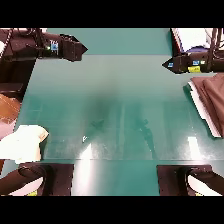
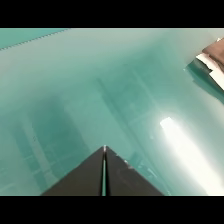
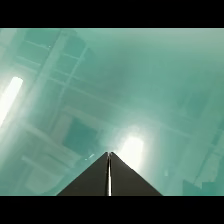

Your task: Fold the shirts.

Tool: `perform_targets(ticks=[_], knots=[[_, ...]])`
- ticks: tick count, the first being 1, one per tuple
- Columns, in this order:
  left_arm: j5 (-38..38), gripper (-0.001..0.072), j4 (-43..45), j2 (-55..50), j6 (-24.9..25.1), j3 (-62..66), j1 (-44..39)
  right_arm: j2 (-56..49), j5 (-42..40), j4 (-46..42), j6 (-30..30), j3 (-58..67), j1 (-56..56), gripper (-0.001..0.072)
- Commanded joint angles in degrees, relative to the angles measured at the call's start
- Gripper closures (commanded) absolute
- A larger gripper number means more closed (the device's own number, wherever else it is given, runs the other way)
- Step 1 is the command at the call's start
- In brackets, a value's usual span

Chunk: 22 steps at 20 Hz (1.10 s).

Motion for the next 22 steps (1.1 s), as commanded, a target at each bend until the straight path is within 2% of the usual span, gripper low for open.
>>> perform_targets(ticks=[1, 10, 14, 15, 17, 20, 22], knots=[[0.07, 0.0680, 0.00, 0.00, -0.02, 0.02, 0.00, -0.04, -0.02, 0.07, 0.02, 0.04, 0.07, 0.0698], [0.07, 0.0680, 0.00, 0.00, 0.00, 0.00, 0.00, -0.04, 0.09, 0.09, 0.04, 0.04, 0.07, 0.0699], [4.13, 0.0680, 0.13, 0.15, -0.09, 0.02, 0.20, -0.04, 2.25, 0.04, 0.04, 0.02, 0.07, 0.0699], [2.25, 0.0680, 0.61, 0.68, -0.11, 0.02, 0.79, -0.04, 2.78, 0.02, 0.04, 0.02, 0.07, 0.0699], [-6.88, 0.0681, 4.02, 3.13, -0.15, 0.02, 3.96, -0.04, 2.97, 0.00, 0.04, 0.02, 0.07, 0.0699], [-22.86, 0.0681, 16.24, 8.15, -0.66, -0.70, 11.08, -0.04, 2.93, 0.02, 0.04, 0.02, 0.07, 0.0699], [-28.37, 0.0680, 24.37, 12.09, -0.94, -4.59, 15.80, -0.04, 2.95, 0.02, 0.04, 0.02, 0.07, 0.0699]])
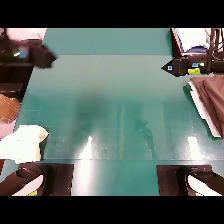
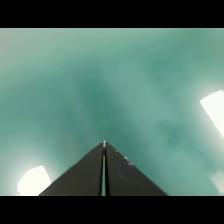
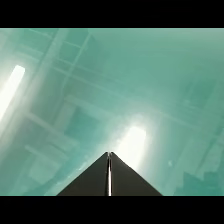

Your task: Fold the shirts.

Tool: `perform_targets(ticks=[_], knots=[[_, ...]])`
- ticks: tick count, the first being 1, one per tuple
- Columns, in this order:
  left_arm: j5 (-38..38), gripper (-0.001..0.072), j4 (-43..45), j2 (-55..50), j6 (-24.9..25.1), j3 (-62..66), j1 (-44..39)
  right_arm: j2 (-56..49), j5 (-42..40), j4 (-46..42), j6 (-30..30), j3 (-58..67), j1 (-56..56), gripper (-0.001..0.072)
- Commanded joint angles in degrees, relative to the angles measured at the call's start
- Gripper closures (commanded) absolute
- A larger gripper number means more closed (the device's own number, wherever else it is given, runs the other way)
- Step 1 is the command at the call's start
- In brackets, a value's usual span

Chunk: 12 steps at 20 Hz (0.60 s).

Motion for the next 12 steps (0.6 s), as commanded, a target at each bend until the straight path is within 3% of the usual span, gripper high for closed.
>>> perform_targets(ticks=[1, 3, 4, 5, 6, 12], knots=[[-13.97, 0.0681, 13.94, 5.95, -0.50, -5.42, 7.82, -0.04, 0.28, 0.00, 0.02, 0.02, 0.07, 0.0699], [-17.68, 0.0677, 16.24, 8.28, -1.40, -12.09, 12.66, -0.04, 0.28, 0.00, 0.02, 0.02, 0.07, 0.0699], [-18.01, 0.0464, 16.28, 8.66, -1.53, -15.96, 14.88, -0.04, 0.26, 0.00, 0.02, 0.02, 0.07, 0.0699], [-17.68, 0.0135, 16.31, 8.70, -1.55, -19.69, 16.41, -0.04, 0.28, 0.02, 0.02, 0.02, 0.07, 0.0699], [-16.63, 0.0032, 16.35, 8.70, -1.60, -23.93, 17.81, -0.04, 0.31, 0.02, 0.02, 0.02, 0.07, 0.0699], [-8.31, 0.0042, 17.79, 8.68, -1.70, -46.34, 19.98, -0.04, 0.26, 0.00, 0.02, 0.02, 0.07, 0.0699]])
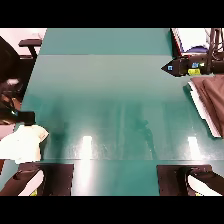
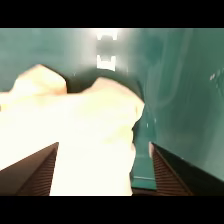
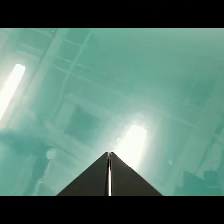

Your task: Fold the shirts.

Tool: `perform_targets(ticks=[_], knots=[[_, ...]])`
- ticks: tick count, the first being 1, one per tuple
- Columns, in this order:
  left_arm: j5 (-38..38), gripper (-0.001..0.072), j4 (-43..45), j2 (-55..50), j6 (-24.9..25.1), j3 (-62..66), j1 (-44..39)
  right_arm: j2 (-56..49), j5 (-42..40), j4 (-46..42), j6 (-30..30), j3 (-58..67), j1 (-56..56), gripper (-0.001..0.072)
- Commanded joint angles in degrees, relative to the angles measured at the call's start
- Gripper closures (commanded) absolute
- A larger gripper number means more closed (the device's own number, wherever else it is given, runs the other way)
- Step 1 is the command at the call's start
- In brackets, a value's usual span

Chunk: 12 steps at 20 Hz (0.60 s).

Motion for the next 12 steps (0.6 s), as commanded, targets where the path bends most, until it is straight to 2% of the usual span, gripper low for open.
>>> perform_targets(ticks=[1, 5, 6, 7, 8, 10, 12], knots=[[3.69, 0.0042, 1.53, 0.24, -0.87, -11.06, 1.16, -0.04, -0.11, 0.00, 0.02, 0.02, 0.07, 0.0699], [4.04, 0.0043, 1.60, 0.24, -4.42, -12.87, 1.16, -0.04, -0.13, 0.00, 0.02, 0.02, 0.07, 0.0699], [4.04, 0.0119, 1.60, 0.24, -5.09, -12.87, 1.16, -0.04, -0.15, 0.00, 0.02, 0.02, 0.07, 0.0699], [4.02, 0.0456, 1.55, 0.24, -5.16, -12.87, 1.16, -0.04, -0.15, 0.02, 0.02, 0.02, 0.07, 0.0699], [4.02, 0.0673, 1.44, 0.24, -4.83, -12.85, 1.14, -0.04, -0.15, 0.00, 0.02, 0.02, 0.07, 0.0699], [2.97, 0.0681, 0.96, 0.68, -4.52, -10.54, 1.14, -0.02, -0.24, 0.02, 0.02, 0.17, 0.07, 0.0699], [1.55, 0.0681, -0.74, 1.97, -4.50, -2.95, 0.24, -0.04, -0.66, 0.00, 0.02, 2.14, 0.04, 0.0699]])
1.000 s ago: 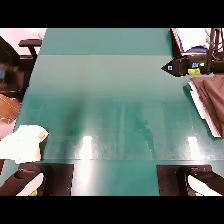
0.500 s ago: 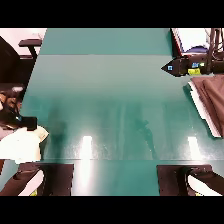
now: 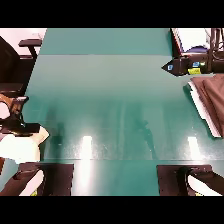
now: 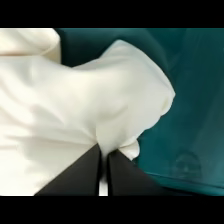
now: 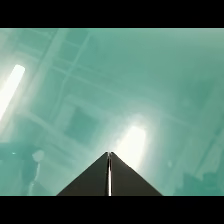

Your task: Fold the shirts.

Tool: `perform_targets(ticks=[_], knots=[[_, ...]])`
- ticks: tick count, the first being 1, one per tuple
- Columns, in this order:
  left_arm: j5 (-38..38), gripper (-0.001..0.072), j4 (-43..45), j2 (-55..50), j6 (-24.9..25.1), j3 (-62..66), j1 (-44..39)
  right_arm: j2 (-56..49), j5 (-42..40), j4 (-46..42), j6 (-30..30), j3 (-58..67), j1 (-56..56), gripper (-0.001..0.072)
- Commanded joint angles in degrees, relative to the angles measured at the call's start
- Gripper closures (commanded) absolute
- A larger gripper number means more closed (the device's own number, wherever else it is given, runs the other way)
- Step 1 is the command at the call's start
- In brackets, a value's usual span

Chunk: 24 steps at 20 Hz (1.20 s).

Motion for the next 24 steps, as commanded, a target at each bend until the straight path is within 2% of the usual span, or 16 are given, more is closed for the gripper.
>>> perform_targets(ticks=[1, 6, 8, 11, 17, 21, 22, 23, 24], knots=[[-1.81, 0.0681, -3.54, 1.77, -0.20, 11.50, -2.16, -0.02, -1.33, 0.07, 0.02, 3.32, 0.04, 0.0699], [0.92, 0.0683, -8.13, 2.05, -0.22, 41.11, -17.99, -0.02, -5.09, -0.20, 0.02, 14.49, 0.04, 0.0699], [4.52, 0.0683, -8.31, 1.55, -0.22, 47.54, -24.15, -0.02, -5.33, -3.04, 0.02, 18.34, 0.04, 0.0699], [5.68, 0.0683, -8.15, -2.93, -0.17, 54.10, -32.20, -0.02, -4.90, -5.57, 0.02, 23.37, -1.38, 0.0699], [6.54, 0.0682, -8.20, -23.67, 0.94, 59.69, -50.18, -0.02, 0.35, -5.51, 0.09, 28.63, -8.44, 0.0699], [11.21, 0.0679, -10.54, -38.97, 5.31, 63.01, -61.02, -0.04, 3.74, -5.46, 0.83, 28.50, -10.75, 0.0699], [12.98, 0.0648, -11.13, -41.57, 7.06, 63.84, -62.36, -0.02, 3.98, -5.55, 0.83, 28.50, -10.75, 0.0699], [14.34, 0.0419, -11.06, -43.04, 7.54, 64.57, -62.86, -0.02, 4.11, -5.55, 0.81, 28.50, -10.75, 0.0699], [15.06, 0.0254, -9.92, -43.47, 7.45, 64.94, -62.53, -0.02, 4.22, -5.55, 0.81, 28.50, -10.75, 0.0699]])
